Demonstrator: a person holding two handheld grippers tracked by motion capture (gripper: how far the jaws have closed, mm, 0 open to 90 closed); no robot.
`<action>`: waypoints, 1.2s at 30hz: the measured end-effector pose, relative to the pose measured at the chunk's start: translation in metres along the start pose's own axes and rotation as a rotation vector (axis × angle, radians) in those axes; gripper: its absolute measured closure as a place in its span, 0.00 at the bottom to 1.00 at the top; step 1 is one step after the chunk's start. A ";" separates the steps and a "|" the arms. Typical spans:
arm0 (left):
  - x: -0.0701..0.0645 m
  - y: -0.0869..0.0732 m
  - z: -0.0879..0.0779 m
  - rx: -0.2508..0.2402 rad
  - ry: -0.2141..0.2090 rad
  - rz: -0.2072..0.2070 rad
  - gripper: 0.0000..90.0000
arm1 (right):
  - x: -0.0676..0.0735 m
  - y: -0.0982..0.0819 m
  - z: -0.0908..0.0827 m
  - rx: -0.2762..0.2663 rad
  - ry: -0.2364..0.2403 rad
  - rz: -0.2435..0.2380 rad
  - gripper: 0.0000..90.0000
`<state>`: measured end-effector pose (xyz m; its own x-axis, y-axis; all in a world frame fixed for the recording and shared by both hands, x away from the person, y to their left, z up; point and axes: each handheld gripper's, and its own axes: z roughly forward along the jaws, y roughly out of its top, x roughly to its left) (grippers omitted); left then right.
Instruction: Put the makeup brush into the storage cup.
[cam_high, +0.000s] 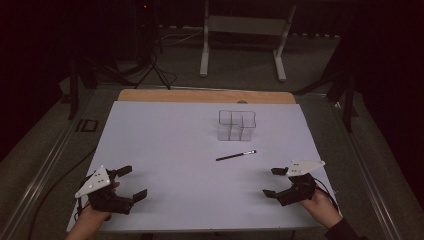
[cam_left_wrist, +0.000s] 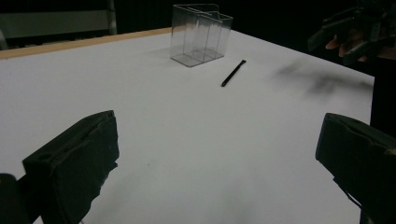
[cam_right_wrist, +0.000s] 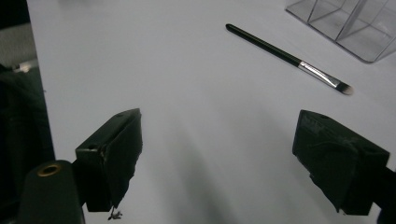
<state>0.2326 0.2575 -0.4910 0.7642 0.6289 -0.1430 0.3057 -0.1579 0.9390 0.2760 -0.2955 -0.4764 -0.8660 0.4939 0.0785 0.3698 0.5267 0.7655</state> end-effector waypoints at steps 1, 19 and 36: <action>0.000 0.000 0.000 0.000 -0.002 0.005 0.00 | -0.002 0.002 0.001 0.014 0.002 -0.006 0.18; 0.001 -0.001 0.002 0.003 -0.005 0.008 0.00 | -0.052 0.016 0.030 0.120 0.046 0.021 0.18; 0.000 -0.001 0.002 0.012 -0.004 0.021 0.00 | -0.067 0.033 0.054 0.310 0.144 -0.017 0.16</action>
<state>0.2331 0.2560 -0.4919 0.7727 0.6226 -0.1241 0.2961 -0.1806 0.9379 0.3639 -0.2739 -0.4909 -0.9034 0.3918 0.1740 0.4204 0.7304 0.5382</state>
